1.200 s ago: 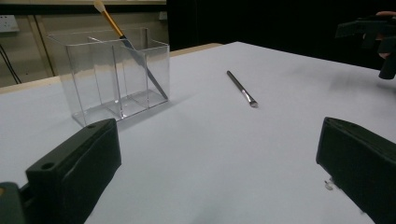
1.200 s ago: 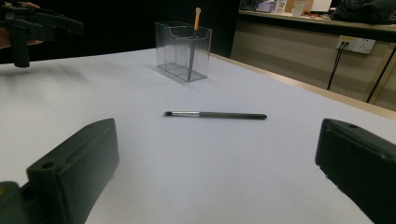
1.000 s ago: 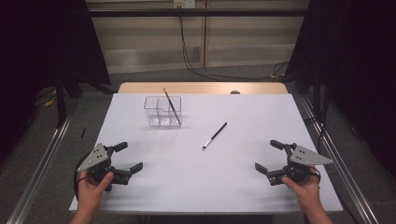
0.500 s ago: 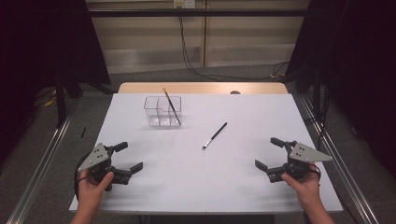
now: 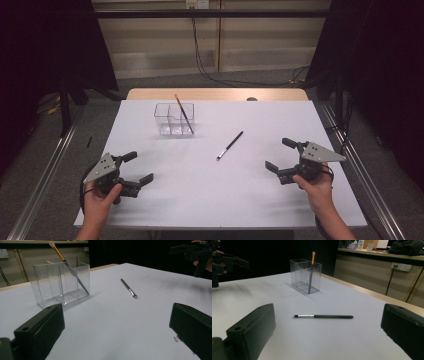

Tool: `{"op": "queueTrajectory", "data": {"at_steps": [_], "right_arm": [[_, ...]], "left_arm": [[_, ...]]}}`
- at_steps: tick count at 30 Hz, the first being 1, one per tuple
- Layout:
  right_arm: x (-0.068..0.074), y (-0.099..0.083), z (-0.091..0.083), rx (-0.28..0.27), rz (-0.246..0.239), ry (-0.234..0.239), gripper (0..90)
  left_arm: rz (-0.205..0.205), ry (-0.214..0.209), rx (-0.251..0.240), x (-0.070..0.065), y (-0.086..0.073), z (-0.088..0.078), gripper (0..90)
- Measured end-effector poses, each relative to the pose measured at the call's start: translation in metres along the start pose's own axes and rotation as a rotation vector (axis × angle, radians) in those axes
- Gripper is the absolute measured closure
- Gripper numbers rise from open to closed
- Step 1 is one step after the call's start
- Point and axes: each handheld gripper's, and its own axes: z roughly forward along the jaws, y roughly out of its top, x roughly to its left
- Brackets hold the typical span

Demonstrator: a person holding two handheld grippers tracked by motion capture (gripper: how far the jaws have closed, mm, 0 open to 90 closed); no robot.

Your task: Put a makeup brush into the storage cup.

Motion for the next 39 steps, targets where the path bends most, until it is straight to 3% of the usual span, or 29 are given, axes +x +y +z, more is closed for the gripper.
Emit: {"op": "queueTrajectory", "data": {"at_steps": [39], "right_arm": [[0.001,0.013,0.057,0.019,0.01,0.062,0.0]], "left_arm": [[-0.002,-0.007,-0.001,0.0,0.0,0.001,0.0]]}}
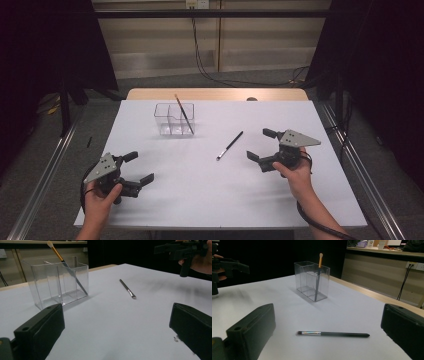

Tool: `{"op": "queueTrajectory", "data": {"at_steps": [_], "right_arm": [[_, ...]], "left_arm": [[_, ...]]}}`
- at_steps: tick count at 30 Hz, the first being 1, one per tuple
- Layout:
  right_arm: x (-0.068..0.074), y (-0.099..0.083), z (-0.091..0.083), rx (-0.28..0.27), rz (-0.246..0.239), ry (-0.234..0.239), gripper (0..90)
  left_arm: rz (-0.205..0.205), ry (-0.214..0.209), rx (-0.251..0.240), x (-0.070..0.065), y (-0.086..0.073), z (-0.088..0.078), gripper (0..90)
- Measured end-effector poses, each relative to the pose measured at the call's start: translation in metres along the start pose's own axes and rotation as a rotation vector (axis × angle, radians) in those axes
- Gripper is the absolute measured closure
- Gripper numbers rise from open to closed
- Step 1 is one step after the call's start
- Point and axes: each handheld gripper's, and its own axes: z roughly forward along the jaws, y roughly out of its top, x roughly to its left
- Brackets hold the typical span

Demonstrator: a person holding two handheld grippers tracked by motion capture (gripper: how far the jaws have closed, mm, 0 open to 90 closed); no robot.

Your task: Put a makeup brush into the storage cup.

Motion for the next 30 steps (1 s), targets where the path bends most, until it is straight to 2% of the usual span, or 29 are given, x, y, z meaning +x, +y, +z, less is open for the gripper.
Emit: {"op": "queueTrajectory", "data": {"at_steps": [17,22,30], "right_arm": [[-0.004,0.001,0.021,-0.008,0.017,0.004,0.0],[-0.004,0.002,0.028,-0.001,0.006,0.005,0.0],[-0.004,0.003,0.04,-0.002,0.027,0.018,0.0]], "left_arm": [[0.0,-0.005,0.002,-0.001,0.0,0.001,0.0],[0.003,-0.009,0.001,-0.001,0.0,0.001,0.0],[-0.001,-0.01,0.004,-0.001,-0.001,0.002,0.0]]}}
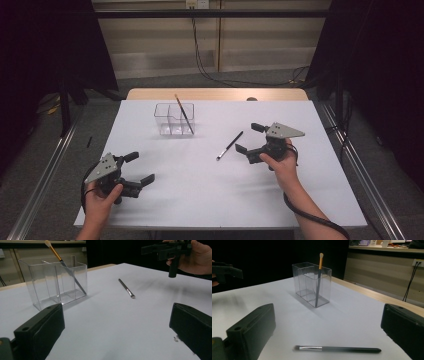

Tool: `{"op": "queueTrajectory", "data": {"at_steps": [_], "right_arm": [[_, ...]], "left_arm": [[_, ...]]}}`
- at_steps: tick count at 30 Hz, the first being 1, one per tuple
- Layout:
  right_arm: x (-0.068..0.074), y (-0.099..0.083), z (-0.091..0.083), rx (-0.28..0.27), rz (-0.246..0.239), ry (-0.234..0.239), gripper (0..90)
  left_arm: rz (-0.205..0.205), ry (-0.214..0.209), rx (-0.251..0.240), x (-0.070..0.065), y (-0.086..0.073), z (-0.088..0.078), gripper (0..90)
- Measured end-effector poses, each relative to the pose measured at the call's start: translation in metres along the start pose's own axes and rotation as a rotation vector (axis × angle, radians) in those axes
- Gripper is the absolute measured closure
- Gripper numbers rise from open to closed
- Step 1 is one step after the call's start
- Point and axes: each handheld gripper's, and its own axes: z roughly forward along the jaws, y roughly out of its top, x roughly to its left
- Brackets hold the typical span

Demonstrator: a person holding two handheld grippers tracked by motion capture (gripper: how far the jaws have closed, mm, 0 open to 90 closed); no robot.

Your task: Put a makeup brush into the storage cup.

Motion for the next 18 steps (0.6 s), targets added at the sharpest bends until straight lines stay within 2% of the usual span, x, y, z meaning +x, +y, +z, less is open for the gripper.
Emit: {"op": "queueTrajectory", "data": {"at_steps": [4,18], "right_arm": [[0.001,0.0,0.007,0.011,-0.011,0.008,0.0],[-0.01,0.0,0.024,0.042,0.002,0.007,0.0]], "left_arm": [[-0.001,-0.001,-0.001,0.0,0.0,0.0,0.0],[0.004,-0.006,0.0,0.0,0.0,0.001,0.0]]}}
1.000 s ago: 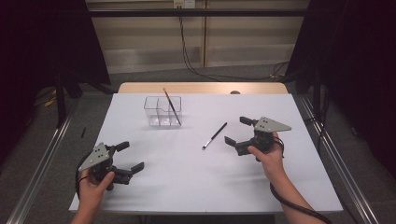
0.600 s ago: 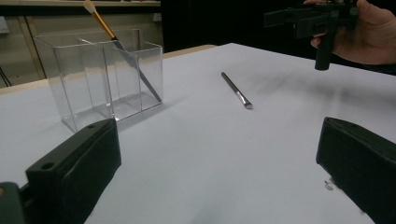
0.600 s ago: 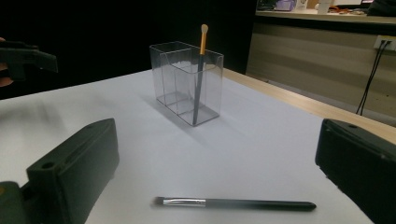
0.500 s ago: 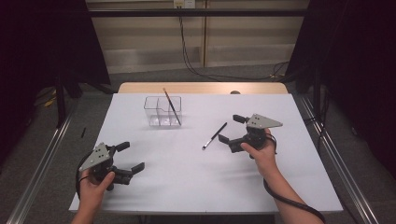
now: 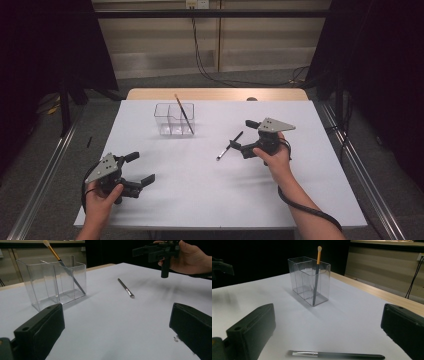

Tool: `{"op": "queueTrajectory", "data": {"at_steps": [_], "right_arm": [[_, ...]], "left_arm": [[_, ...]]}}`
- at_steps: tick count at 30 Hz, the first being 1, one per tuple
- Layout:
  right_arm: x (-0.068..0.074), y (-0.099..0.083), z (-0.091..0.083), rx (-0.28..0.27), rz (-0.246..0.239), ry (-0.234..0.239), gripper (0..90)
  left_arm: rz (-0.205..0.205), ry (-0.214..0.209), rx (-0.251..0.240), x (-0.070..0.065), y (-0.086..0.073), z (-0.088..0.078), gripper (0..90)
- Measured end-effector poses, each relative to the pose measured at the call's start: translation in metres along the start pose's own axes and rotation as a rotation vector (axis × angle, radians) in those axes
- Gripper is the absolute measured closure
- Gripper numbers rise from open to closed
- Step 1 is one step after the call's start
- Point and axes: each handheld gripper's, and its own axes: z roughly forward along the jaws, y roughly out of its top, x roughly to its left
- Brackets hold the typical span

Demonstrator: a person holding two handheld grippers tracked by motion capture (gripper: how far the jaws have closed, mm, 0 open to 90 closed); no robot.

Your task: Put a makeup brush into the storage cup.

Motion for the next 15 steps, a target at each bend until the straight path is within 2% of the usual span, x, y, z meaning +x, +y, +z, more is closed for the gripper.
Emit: {"op": "queueTrajectory", "data": {"at_steps": [15], "right_arm": [[-0.005,0.001,0.017,0.018,-0.001,0.011,0.0]], "left_arm": [[-0.005,-0.008,-0.001,0.0,0.0,0.0,0.0]]}}
